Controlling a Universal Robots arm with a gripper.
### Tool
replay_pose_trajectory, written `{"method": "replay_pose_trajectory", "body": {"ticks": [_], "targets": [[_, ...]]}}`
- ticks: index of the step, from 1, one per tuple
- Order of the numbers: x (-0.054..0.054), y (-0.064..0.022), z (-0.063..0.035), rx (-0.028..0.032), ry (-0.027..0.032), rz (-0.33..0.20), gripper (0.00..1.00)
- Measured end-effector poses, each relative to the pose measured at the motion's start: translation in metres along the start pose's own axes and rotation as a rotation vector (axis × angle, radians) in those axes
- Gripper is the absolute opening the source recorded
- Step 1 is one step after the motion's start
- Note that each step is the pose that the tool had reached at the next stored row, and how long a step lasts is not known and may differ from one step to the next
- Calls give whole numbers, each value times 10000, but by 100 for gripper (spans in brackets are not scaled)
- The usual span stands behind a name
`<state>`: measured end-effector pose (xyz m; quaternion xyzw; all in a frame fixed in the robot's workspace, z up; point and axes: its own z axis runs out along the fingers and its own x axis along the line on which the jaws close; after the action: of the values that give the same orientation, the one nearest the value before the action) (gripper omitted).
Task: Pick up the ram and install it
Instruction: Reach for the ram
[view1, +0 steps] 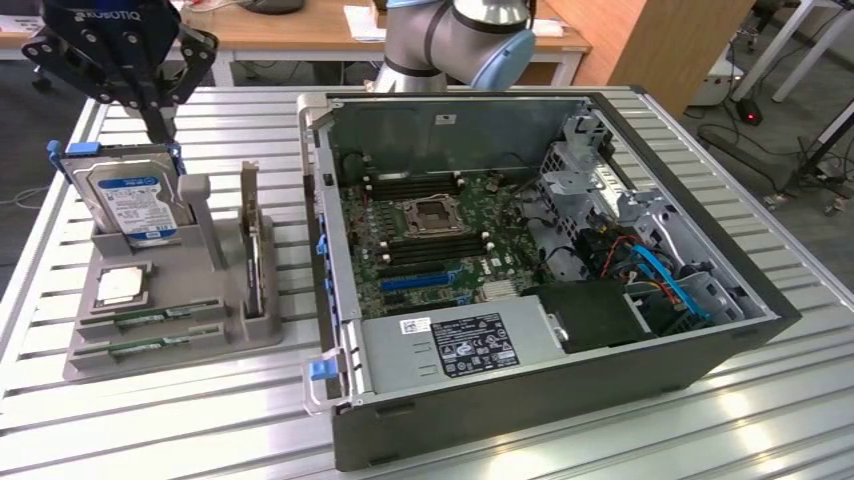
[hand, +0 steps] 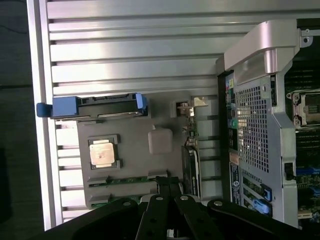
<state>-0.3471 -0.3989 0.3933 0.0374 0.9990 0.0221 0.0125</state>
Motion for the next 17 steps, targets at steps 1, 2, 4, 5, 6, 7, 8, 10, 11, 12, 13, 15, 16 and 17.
{"method": "replay_pose_trajectory", "body": {"ticks": [1,2,4,5,6,7,8,10,11,12,13,15,16,17], "targets": [[19,-1,0,0,0,0,9],[40,-3,-1,-1,0,1,9],[89,-6,-3,0,0,1,9],[112,-8,-3,0,0,2,9],[133,-10,-3,0,0,1,9],[149,-11,-4,0,0,2,9],[161,-12,-4,0,0,1,9],[177,-13,-4,-1,-1,0,9],[177,-13,-5,0,1,-1,9],[177,-13,-5,-1,0,0,9],[178,-13,-5,-1,0,0,9],[178,-13,-5,0,0,1,9],[179,-14,-5,0,0,1,9],[179,-19,-5,0,0,1,9]]}}
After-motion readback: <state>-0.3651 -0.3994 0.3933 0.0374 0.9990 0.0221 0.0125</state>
